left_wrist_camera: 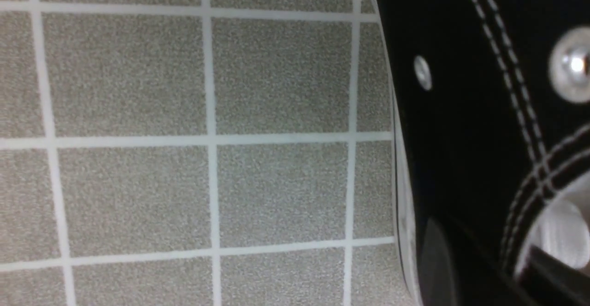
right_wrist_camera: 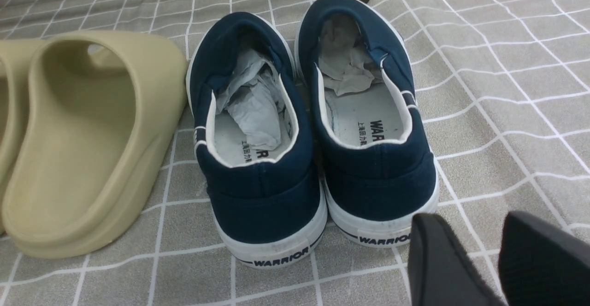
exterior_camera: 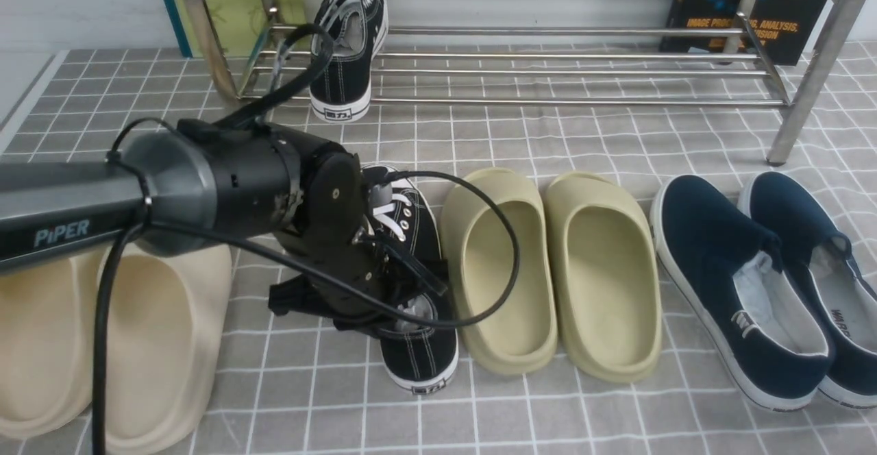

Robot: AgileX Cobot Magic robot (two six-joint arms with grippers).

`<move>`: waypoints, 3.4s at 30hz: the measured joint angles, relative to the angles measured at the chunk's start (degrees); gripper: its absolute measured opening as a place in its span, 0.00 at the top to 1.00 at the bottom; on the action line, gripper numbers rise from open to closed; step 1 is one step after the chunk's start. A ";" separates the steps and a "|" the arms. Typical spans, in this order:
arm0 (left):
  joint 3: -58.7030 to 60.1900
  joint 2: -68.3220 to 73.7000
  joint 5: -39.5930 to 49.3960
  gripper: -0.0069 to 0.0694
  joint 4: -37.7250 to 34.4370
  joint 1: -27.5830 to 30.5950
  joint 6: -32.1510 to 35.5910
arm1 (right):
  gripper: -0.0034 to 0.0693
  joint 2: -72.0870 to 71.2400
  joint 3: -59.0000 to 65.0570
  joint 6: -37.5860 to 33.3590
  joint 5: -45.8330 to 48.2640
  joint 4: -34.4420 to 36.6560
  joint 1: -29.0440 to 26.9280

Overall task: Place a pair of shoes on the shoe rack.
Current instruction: Use the left arm to grab the shoe closest to it, then use the left arm to put a shoe into the shoe rack

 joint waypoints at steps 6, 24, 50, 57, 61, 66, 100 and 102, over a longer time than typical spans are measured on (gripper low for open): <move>0.47 -4.11 2.78 0.93 1.19 0.00 -0.12 | 0.62 0.00 0.00 0.00 0.00 0.02 0.00; -15.99 -7.02 7.35 0.93 1.85 2.90 -0.02 | 0.62 0.00 0.00 0.00 0.00 0.02 0.00; -58.88 27.08 12.52 0.93 -0.71 10.73 5.55 | 0.62 0.00 0.00 0.00 0.00 0.02 0.00; -59.69 28.30 9.20 0.93 -0.77 11.24 5.74 | 0.62 0.00 0.00 0.00 0.00 0.02 0.00; -59.81 28.30 7.61 0.93 -0.85 12.19 5.74 | 0.62 0.00 0.00 0.00 0.00 0.02 0.00; -59.81 28.55 7.35 0.92 -1.16 13.02 5.74 | 0.62 0.00 0.00 0.00 0.00 0.02 0.00; -51.33 23.47 18.64 0.93 -2.10 7.33 16.82 | 0.62 0.00 0.00 0.00 0.00 0.02 0.00; -50.36 23.55 12.21 0.93 -1.25 7.33 15.68 | 0.62 0.00 0.00 0.00 0.00 0.02 0.00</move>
